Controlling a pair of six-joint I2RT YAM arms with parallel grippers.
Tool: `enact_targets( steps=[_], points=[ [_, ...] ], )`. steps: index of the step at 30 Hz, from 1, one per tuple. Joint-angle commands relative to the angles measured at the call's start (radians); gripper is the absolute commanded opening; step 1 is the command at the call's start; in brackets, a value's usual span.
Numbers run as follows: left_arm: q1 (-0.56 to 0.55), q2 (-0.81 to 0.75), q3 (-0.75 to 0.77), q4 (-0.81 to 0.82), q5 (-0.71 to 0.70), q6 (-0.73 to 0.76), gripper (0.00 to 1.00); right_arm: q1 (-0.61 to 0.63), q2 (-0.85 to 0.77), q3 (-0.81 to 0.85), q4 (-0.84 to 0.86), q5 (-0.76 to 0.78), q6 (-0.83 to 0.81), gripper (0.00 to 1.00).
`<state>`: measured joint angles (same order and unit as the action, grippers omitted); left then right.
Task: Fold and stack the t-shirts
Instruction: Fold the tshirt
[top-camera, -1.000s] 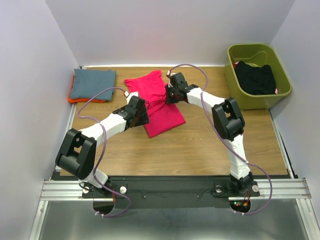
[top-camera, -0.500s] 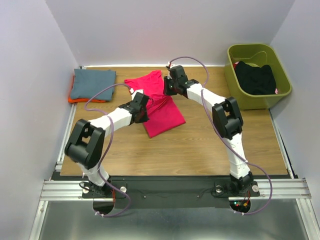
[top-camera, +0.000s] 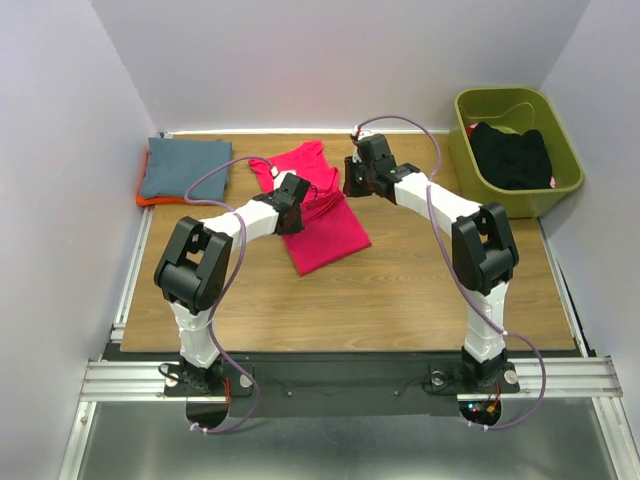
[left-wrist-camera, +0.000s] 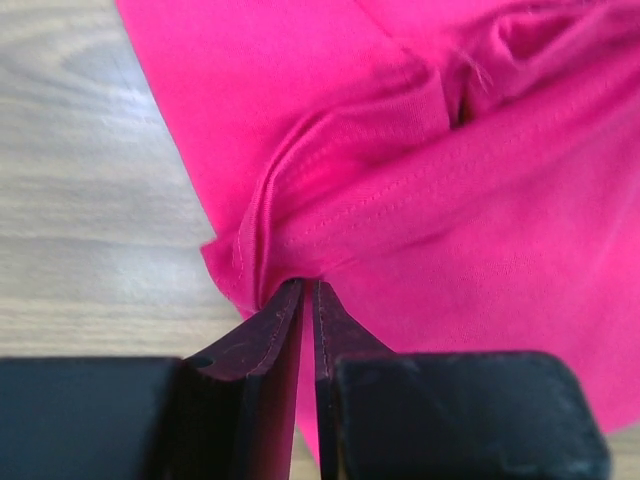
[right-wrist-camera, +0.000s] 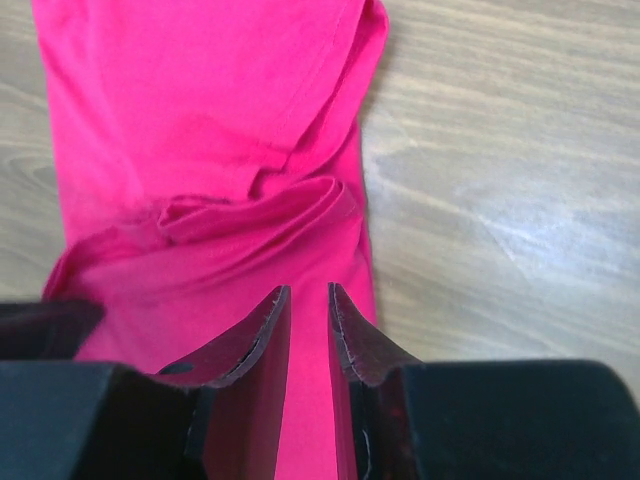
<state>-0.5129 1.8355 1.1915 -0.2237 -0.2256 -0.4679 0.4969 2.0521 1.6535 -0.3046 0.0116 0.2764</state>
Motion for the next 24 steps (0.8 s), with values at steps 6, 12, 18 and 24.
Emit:
enact_targets(
  steps=[6,12,18,24],
  points=[
    [0.031,0.079,0.19,-0.013,-0.214,0.046,0.23,-0.004,-0.136,-0.107,0.038,-0.006,-0.003,0.27],
    [0.088,0.178,0.331,-0.019,-0.213,0.066,0.24,-0.004,-0.182,-0.217,0.042,-0.15,0.052,0.27],
    [0.103,0.153,0.344,-0.051,-0.158,0.046,0.34,-0.004,-0.199,-0.308,0.058,-0.235,0.096,0.27],
    [0.067,-0.072,0.13,-0.032,-0.089,0.0,0.44,-0.006,-0.169,-0.345,0.062,-0.271,0.116,0.26]
  ],
)
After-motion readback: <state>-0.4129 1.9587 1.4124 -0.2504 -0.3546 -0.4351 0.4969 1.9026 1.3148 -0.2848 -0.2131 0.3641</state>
